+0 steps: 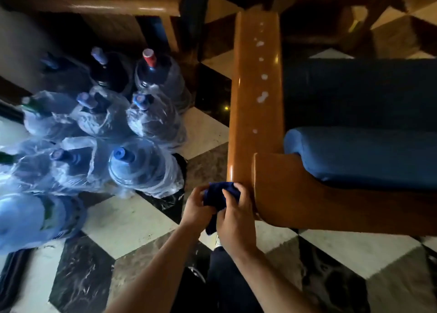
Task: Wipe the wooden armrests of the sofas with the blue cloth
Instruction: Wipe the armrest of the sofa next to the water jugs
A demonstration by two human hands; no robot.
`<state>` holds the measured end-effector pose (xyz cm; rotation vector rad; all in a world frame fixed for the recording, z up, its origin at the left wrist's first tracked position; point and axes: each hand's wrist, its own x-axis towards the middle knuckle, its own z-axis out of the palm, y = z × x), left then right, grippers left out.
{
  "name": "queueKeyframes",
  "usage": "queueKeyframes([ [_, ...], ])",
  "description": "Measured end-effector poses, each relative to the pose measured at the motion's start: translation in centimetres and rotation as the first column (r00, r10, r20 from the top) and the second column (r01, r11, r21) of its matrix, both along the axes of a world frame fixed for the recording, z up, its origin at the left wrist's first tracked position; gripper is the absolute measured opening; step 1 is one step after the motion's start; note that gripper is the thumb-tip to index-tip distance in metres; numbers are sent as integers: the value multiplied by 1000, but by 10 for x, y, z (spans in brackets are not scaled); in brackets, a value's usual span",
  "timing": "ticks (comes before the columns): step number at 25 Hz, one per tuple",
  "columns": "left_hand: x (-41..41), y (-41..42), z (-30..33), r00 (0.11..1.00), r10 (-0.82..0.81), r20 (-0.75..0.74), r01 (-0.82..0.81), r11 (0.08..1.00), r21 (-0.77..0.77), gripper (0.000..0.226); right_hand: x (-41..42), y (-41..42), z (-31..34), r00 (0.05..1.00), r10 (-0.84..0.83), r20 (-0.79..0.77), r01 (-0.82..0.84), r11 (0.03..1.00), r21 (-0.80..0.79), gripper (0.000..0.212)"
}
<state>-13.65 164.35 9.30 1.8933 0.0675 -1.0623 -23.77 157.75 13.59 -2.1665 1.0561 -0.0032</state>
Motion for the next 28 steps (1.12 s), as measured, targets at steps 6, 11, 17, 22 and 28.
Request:
queueKeyframes([
  [6,34,-39,-57,986,-61,-153,50,996,-75,59,4,15,-57,991,-87,-104,49,944,-326,64],
  [11,66,-50,-75,892,-141,-429,76,983,-165,43,37,1,-100,935,-175,-308,41,917,-397,73],
  [17,141,-129,-80,884,-220,-412,112,956,-270,33,123,-92,-121,876,-373,-306,192,852,-487,90],
  [22,185,-183,-54,897,-218,-384,124,959,-255,50,185,-174,-112,833,-396,-387,246,891,-381,105],
  [28,206,-186,-34,909,-235,-345,184,968,-172,23,174,-144,-107,835,-446,-322,278,848,-452,87],
])
